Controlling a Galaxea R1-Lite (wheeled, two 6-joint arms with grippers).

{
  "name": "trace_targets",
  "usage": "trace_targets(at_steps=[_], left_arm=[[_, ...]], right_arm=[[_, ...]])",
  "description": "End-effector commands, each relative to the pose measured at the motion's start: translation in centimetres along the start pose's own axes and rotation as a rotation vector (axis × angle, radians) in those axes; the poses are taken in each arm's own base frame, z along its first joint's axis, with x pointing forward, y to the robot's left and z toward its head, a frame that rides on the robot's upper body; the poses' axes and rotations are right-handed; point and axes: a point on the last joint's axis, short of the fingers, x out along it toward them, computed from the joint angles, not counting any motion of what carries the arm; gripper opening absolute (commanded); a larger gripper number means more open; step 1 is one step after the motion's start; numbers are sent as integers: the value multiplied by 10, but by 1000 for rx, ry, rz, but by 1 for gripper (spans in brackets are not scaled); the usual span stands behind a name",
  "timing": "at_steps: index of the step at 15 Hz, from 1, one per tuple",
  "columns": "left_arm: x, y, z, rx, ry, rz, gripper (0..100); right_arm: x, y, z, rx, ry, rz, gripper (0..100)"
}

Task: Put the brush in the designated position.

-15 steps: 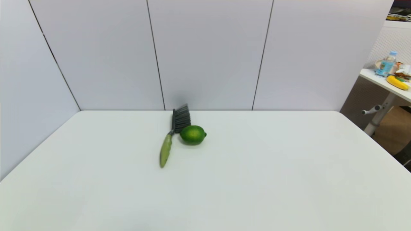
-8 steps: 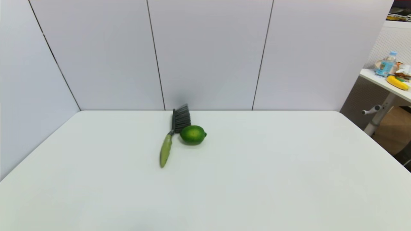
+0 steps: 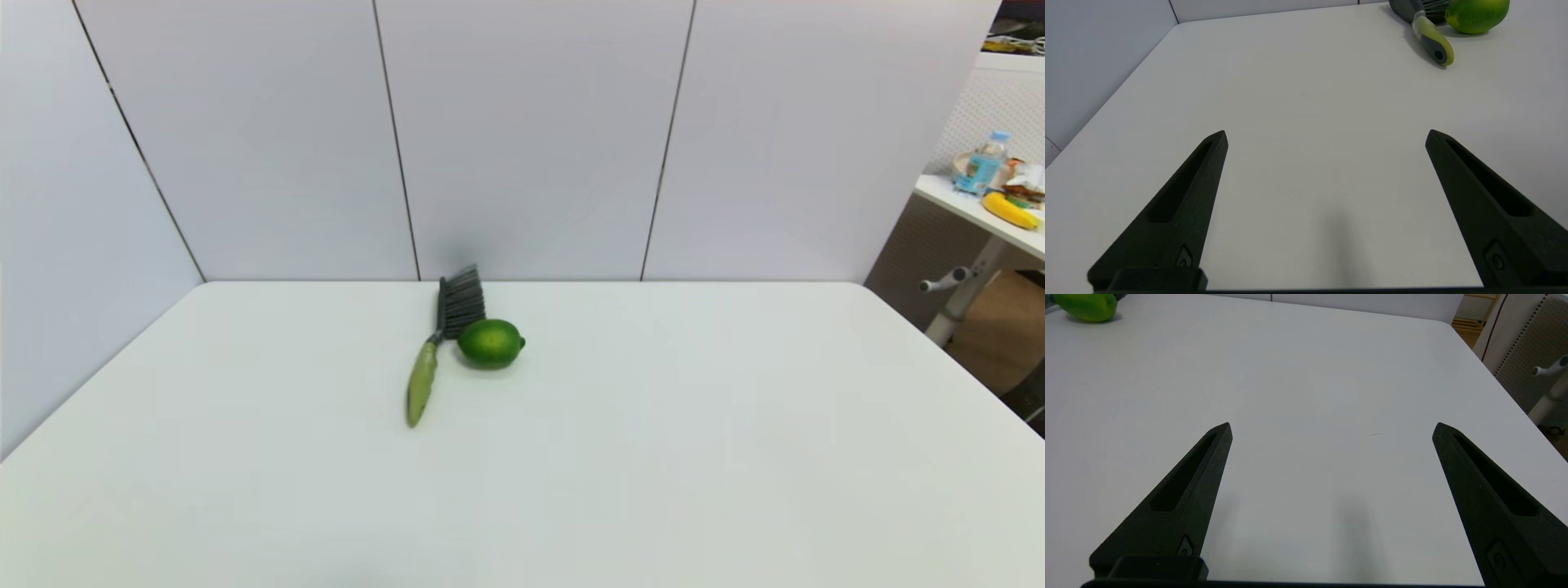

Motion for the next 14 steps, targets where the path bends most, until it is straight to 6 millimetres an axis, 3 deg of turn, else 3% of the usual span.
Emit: trace_targets(at_steps=[1, 14], left_arm=[[0, 0, 0, 0, 1, -1, 100], [0, 0, 0, 0, 1, -1, 100]], right_arm=[[0, 0, 0, 0, 3, 2, 100], [0, 0, 0, 20, 3, 0, 100]])
